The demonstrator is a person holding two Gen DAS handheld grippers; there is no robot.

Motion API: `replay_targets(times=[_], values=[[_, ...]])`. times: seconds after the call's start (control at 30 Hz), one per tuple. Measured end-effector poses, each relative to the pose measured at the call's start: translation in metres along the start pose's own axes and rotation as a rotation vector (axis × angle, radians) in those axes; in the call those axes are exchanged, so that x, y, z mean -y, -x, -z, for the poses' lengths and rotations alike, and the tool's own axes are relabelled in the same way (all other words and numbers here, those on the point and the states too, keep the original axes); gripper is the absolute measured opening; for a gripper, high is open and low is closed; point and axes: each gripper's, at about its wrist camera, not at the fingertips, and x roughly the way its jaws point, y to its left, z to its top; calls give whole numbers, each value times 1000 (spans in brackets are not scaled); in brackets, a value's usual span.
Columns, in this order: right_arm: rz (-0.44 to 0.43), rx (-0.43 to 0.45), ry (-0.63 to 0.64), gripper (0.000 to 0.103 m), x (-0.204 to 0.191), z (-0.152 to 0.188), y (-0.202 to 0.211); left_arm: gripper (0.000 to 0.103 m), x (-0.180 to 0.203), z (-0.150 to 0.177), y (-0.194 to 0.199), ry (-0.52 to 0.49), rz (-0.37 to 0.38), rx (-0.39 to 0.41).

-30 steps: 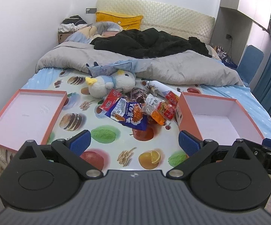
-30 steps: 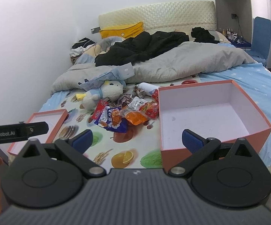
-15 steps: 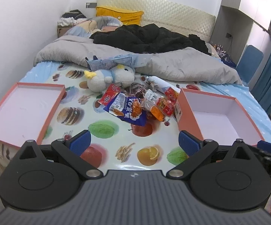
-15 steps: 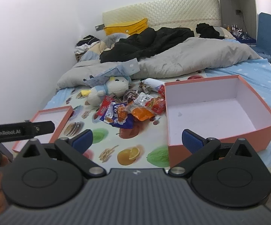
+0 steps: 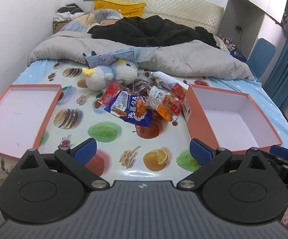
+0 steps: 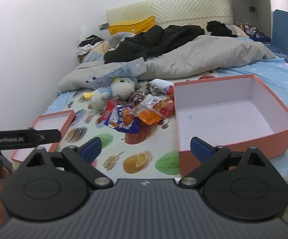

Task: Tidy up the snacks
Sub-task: 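Move both tools toward the snack pile and close on packets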

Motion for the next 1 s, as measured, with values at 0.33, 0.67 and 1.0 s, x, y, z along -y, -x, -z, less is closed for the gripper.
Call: replay_targets(times=[0.33,0.67,1.0], values=[[25,-9,24,98,-3,-2,-24,101,-9,-9,-34,3,1,-34],[39,-35,74,98,-13,-10,-66,101,-27,-25,-83,24,44,-82],[21,-71,160,97,-31,-18,-113,100,-56,-38,-138,38,74,-124]])
